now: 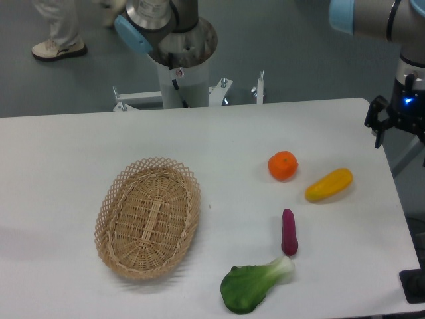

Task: Pick up the sweet potato from the table
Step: 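Move the gripper over the purple sweet potato and lower it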

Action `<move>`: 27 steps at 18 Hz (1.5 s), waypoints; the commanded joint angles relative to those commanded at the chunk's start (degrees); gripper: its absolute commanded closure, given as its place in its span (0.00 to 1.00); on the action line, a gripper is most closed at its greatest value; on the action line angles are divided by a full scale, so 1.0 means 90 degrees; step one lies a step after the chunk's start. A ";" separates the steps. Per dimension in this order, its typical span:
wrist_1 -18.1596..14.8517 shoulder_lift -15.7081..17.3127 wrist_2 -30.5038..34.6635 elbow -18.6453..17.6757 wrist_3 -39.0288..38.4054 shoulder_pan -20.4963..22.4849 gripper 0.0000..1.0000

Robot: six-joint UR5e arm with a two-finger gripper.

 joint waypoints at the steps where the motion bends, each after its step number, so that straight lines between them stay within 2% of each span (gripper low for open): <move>1: 0.0019 0.0000 0.0010 -0.0019 -0.0010 -0.0010 0.00; 6: 0.0000 0.0029 -0.0078 -0.0155 -0.0126 -0.0010 0.00; 10: 0.0029 0.0010 -0.0068 -0.0312 -0.0905 -0.0146 0.00; 14: 0.0409 -0.0214 -0.0039 -0.0313 -0.2301 -0.0633 0.00; 19: 0.0916 -0.0761 0.0058 -0.0332 -0.3962 -0.1161 0.00; 22: 0.1064 -0.1083 0.0837 -0.0420 -0.4170 -0.1522 0.00; 24: 0.1103 -0.1259 0.1035 -0.0536 -0.4180 -0.1650 0.00; 27: 0.1580 -0.1367 0.1074 -0.0965 -0.4151 -0.1728 0.00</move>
